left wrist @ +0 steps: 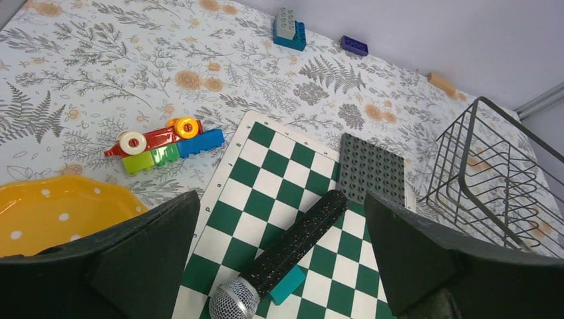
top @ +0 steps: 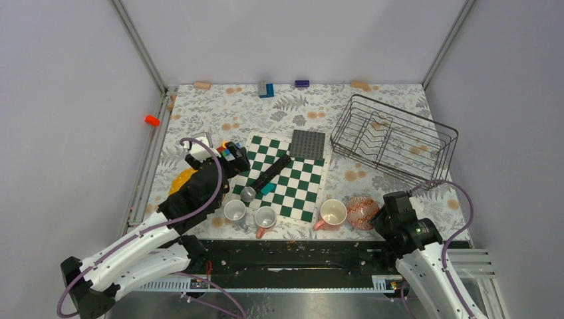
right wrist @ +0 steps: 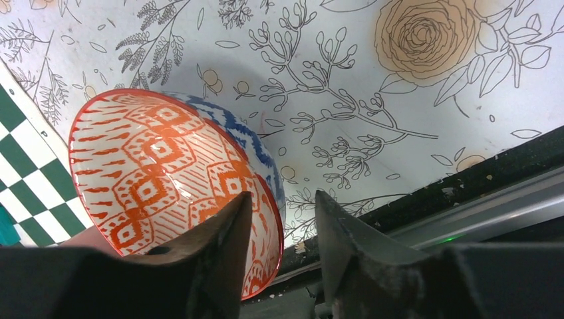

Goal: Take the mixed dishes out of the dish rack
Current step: Place the bowl at the center of the board, then reset both arms

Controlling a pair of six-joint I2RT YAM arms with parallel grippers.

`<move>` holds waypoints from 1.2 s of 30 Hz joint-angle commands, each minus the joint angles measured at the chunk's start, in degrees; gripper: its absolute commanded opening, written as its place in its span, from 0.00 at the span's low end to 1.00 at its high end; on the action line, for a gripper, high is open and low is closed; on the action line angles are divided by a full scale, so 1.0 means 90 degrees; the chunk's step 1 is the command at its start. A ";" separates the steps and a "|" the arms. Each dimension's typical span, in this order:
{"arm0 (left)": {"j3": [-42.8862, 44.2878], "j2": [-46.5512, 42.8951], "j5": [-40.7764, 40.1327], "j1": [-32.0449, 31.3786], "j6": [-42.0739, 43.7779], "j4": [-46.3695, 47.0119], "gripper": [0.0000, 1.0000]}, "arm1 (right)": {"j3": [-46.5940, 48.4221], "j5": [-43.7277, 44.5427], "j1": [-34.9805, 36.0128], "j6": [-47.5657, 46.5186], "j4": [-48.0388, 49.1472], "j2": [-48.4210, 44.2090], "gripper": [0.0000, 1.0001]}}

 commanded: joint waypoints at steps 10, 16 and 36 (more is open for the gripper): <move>0.0098 0.0079 -0.0245 0.0021 -0.0079 0.0001 0.99 | 0.1063 0.0773 -0.0016 -0.0449 -0.0138 -0.0414 0.69; 0.0114 0.0094 -0.0218 0.0019 -0.0095 -0.0008 0.99 | 0.1706 0.1378 -0.0022 -0.1222 0.0087 -0.0446 0.99; 0.0331 -0.0253 -0.0325 0.0017 -0.1283 -0.1896 0.99 | 0.1563 0.2318 -0.0016 -0.2153 0.2894 -0.0281 1.00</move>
